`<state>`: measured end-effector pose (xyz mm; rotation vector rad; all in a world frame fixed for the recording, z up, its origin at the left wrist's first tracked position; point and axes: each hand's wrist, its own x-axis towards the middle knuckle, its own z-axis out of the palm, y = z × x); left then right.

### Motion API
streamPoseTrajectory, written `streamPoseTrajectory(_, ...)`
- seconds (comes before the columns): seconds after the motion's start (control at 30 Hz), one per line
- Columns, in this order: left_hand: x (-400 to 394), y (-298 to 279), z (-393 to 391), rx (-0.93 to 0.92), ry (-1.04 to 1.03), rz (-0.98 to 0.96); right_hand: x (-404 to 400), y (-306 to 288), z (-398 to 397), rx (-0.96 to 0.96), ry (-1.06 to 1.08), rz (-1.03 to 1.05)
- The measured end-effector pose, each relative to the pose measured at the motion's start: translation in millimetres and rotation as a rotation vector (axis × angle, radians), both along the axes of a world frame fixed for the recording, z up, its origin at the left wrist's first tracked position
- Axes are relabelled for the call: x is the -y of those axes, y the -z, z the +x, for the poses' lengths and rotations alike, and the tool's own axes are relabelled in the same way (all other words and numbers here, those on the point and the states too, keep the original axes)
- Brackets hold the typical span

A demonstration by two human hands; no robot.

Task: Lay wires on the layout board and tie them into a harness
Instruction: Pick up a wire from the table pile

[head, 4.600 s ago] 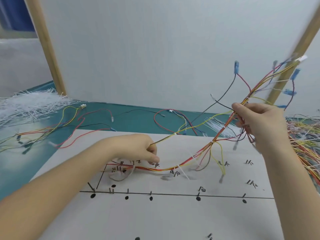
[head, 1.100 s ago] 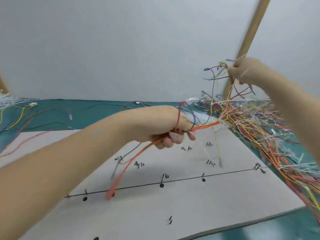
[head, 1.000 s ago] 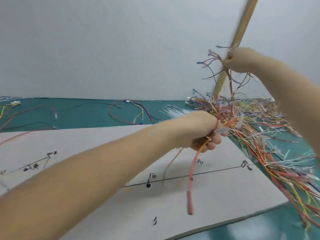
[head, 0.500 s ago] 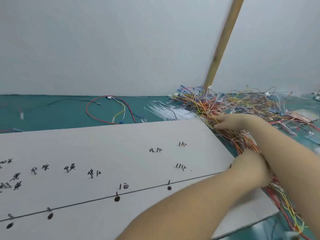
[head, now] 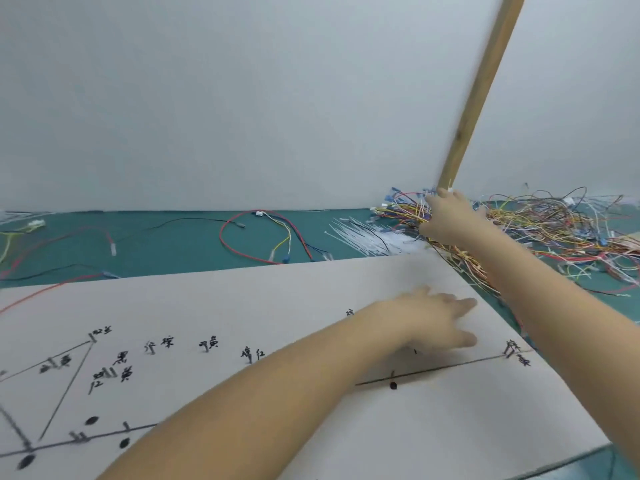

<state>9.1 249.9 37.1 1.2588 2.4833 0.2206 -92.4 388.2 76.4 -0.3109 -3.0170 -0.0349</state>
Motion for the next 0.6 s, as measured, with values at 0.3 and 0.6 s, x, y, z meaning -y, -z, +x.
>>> streamPoseTrajectory(0.3, 197.7, 21.7, 32.6, -0.02, -0.212, 0.016, 56.0, 48.8, -21.1, -0.047, 0.134, -0.225)
streamPoseTrajectory(0.6, 218.8, 46.6, 40.0, -0.09, -0.211, 0.138, 58.0, 59.5, -40.8, -0.136, 0.248, -0.365)
